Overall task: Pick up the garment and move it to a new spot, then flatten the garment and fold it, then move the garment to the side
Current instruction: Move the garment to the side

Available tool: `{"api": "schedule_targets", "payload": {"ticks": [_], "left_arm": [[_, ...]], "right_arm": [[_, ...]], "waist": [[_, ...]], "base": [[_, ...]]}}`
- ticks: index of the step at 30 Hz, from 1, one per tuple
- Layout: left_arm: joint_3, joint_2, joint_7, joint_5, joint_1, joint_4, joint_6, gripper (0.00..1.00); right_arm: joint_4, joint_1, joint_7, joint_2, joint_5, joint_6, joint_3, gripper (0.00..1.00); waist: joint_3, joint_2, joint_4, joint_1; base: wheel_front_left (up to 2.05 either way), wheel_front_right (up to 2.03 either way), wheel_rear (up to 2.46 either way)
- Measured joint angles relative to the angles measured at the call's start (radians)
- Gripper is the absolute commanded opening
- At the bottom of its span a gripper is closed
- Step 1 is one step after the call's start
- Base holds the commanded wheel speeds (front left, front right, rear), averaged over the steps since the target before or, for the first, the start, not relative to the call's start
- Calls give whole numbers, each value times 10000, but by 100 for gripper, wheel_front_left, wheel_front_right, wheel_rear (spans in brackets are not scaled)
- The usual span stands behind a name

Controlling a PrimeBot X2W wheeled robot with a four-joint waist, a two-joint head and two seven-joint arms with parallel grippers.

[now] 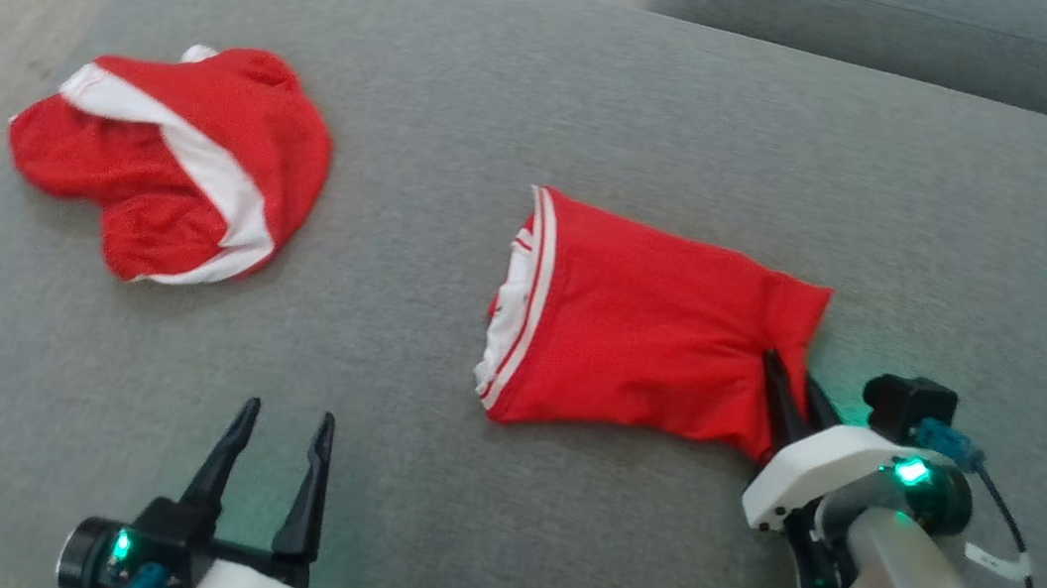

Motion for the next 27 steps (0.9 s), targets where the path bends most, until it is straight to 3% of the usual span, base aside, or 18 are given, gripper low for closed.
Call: {"api": "schedule_targets", "payload": {"ticks": [10, 21, 27], "left_arm": [[31, 4, 0, -94, -32, -278, -4, 100], [-146, 2, 0, 115, -843, -420, -178, 100], [-380, -2, 0, 184, -873, -384, -267, 100]], "right_arm": [[295, 18, -303, 174, -12, 0, 157, 0], [-736, 903, -301, 130, -184, 0, 98, 0], [-1260, 1279, -301, 130, -209, 0, 63, 0]], "waist": [[-174, 0, -1979, -1], [-99, 0, -5648, -1], [104, 0, -7036, -1]], "base": [[0, 0, 0], [0, 0, 0], [0, 0, 0]]}}
